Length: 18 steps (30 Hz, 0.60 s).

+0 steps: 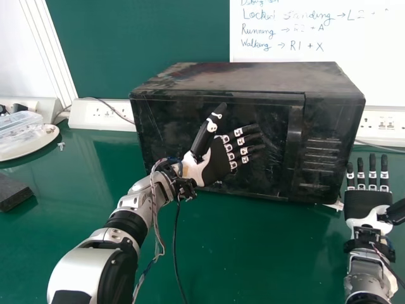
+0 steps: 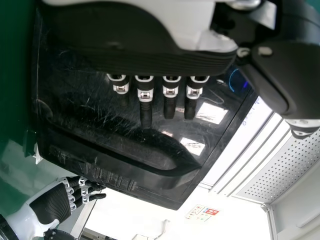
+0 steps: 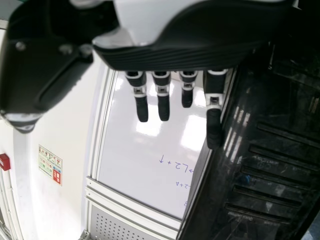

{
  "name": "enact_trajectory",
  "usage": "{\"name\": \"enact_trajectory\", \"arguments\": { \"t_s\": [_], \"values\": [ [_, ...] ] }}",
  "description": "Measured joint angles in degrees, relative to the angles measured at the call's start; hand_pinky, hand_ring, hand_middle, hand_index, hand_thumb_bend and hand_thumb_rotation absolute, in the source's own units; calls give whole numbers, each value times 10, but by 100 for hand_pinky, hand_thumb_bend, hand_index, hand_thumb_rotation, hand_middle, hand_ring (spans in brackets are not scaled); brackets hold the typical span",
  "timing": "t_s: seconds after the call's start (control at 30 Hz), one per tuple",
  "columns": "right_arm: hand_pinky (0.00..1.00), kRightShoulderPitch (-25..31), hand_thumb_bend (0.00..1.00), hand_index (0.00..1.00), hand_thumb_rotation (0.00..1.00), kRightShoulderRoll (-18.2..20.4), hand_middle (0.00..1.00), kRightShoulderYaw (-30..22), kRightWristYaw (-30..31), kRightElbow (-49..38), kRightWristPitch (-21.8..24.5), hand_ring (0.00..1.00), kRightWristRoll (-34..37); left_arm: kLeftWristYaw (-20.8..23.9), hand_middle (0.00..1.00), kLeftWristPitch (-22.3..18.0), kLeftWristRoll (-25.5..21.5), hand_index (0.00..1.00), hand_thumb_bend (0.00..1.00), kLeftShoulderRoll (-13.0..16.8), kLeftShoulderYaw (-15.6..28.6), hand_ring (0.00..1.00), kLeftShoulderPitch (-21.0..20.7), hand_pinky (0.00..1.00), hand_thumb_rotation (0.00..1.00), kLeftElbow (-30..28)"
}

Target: Open the door of oven

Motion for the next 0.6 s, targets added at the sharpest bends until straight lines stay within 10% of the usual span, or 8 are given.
{"name": "enact_trajectory", "arguments": {
  "t_s": [0.6],
  "values": [
    [81,-1,100,100,92,0,100,-3,0,1,-1,91,-2,1,93,3,0,92,99,0,0,87,0,68,81,0]
  ]
}}
